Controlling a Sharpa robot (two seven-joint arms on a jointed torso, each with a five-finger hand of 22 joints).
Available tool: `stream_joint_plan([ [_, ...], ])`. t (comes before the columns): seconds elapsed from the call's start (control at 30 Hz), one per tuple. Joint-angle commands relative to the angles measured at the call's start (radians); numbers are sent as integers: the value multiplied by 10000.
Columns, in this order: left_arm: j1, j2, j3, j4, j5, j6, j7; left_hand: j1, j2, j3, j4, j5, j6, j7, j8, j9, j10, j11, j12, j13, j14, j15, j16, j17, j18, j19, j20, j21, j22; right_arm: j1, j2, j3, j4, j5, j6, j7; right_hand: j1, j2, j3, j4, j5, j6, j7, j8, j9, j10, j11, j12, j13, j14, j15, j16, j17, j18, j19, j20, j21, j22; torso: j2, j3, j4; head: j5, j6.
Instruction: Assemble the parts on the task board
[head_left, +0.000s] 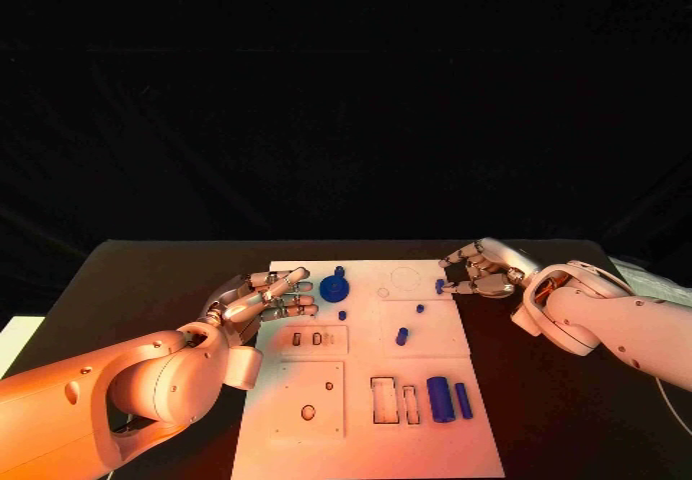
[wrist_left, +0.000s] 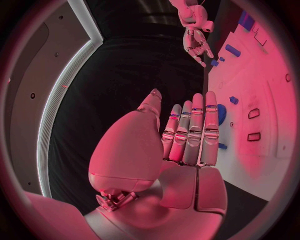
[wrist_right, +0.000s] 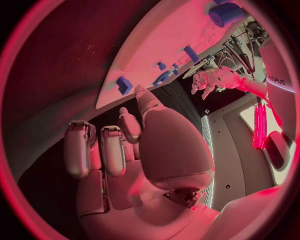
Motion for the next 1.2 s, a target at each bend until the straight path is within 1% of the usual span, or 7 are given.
stream_joint_plan([
  [0.03,10,21,6,19,-47,218,86,-19,99,14,-63,59,-52,0,-49,-11,-70,6,-42,-6,-6,33,-55,18,180,21,5,-44,-15,-35,110,1,-133,-210,324,10,85,-30,4,-40,-65,8,37,-11,-9,-54,3,-34,-1,675,-2,-45,1007,-64,-20,-30,-16,-5,-1,-9,11,-12,-32],
  [0.17,9,17,6,22,-47,210,84,-19,99,14,-63,59,-52,0,-49,-11,-70,6,-42,-6,-6,33,-55,18,180,21,5,-44,-15,-76,218,1,-245,-314,423,-59,140,56,42,-100,-114,94,26,30,6,-29,-8,-13,18,677,-8,-47,1012,-64,-21,-34,-18,-6,1,-14,9,-4,-56],
  [0.5,9,9,6,24,-47,199,79,-19,99,14,-63,59,-52,0,-49,-11,-70,6,-42,-6,-6,33,-55,18,180,21,5,-44,-15,-156,421,1,-425,-474,539,-147,252,316,252,-296,-404,519,-36,147,36,53,-72,65,92,685,-60,-44,1036,-70,2,-74,-8,26,-6,-9,0,-3,-87],
  [0.57,9,8,6,24,-47,196,77,-15,105,15,-68,60,-51,1,-51,-10,-69,6,-44,-6,-7,34,-58,21,180,21,5,-48,-17,-166,444,1,-453,-494,557,-163,283,399,360,-362,-568,666,-68,175,39,71,-100,82,110,691,-83,-35,1057,-71,9,-93,-4,36,-6,-9,2,-4,-97],
  [0.73,9,6,6,23,-47,195,72,-12,110,16,-72,60,-50,1,-53,-10,-69,6,-46,-6,-9,34,-60,23,181,20,5,-50,-18,-176,476,2,-510,-553,589,-180,310,529,554,-455,-780,919,-132,228,47,103,-152,121,151,700,-124,-20,1091,-76,26,-127,5,61,-9,-9,1,-9,-111],
  [0.87,9,4,6,24,-47,190,67,-12,110,16,-72,60,-50,1,-53,-10,-69,6,-46,-6,-9,34,-60,23,181,20,5,-50,-18,-184,499,2,-545,-562,625,-197,309,587,688,-525,-869,1135,-194,289,59,117,-201,138,173,705,-164,-11,1111,-79,36,-160,10,77,-4,-7,2,-18,-130],
  [1.2,9,-2,6,24,-47,172,64,-7,121,17,-79,61,-48,2,-56,-9,-68,6,-50,-6,-11,34,-64,26,181,21,5,-54,-20,-203,550,2,-642,-606,526,-228,253,678,907,-612,-953,1331,-252,310,50,156,-253,181,220,716,-210,7,1152,-89,64,-209,27,120,-7,-7,1,-61,-174],
])
